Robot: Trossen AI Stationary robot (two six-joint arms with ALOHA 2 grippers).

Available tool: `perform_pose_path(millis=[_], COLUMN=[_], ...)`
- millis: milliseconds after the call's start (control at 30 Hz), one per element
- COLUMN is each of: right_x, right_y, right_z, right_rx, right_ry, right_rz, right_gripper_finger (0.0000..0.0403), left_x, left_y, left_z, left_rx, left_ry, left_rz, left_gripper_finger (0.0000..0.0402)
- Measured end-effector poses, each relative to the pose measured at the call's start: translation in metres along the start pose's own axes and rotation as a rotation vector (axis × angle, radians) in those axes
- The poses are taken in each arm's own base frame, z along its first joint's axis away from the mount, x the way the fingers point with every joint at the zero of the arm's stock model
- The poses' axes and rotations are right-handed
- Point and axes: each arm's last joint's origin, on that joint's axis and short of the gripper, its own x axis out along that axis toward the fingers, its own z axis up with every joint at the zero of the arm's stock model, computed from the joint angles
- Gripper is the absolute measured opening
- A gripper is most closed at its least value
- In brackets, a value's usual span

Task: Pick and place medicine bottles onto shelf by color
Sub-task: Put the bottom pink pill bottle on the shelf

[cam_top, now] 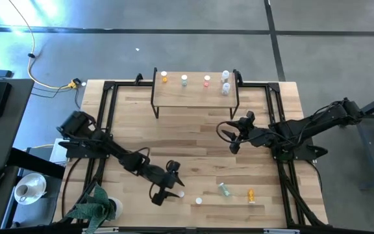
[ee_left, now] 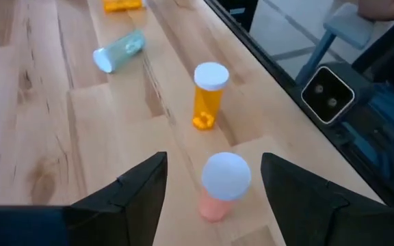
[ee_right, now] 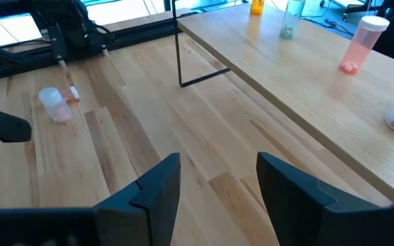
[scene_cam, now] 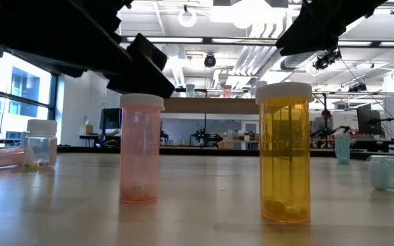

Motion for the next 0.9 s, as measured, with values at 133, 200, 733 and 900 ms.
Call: perform_pose_path(millis=[133, 200, 733, 900], right_x=[0.0000, 0.0000, 0.0000, 0.0000], right_y=[0.0001, 0.0001, -0.0001, -0.0001], right_z=[0.0001, 0.0001, -0.0002, -0.0002], right_rx=[0.004, 0.004, 0.026, 0.028], right_ry=[-0.001, -0.001, 0.002, 0.003], right_rz=[0.000, 0.000, -0.001, -0.001], right_gripper_finger=[0.0183, 0.0183, 0.0183, 0.0183], left_x=[0.0069, 0.0093, 0.0098, 0.0098], left_y=[0.0001, -0.0003, 0.0006, 0.0006], left_z=[-0.0035, -0.0056, -0.0067, -0.0068], left_rx=[-0.007, -0.007, -0.017, -0.025], left_ry=[0.032, 0.049, 0.054, 0.055], left_rz=[0.004, -0.013, 0.018, 0.016], left_gripper_finger=[0.0225, 0.0225, 0.0225, 0.0225])
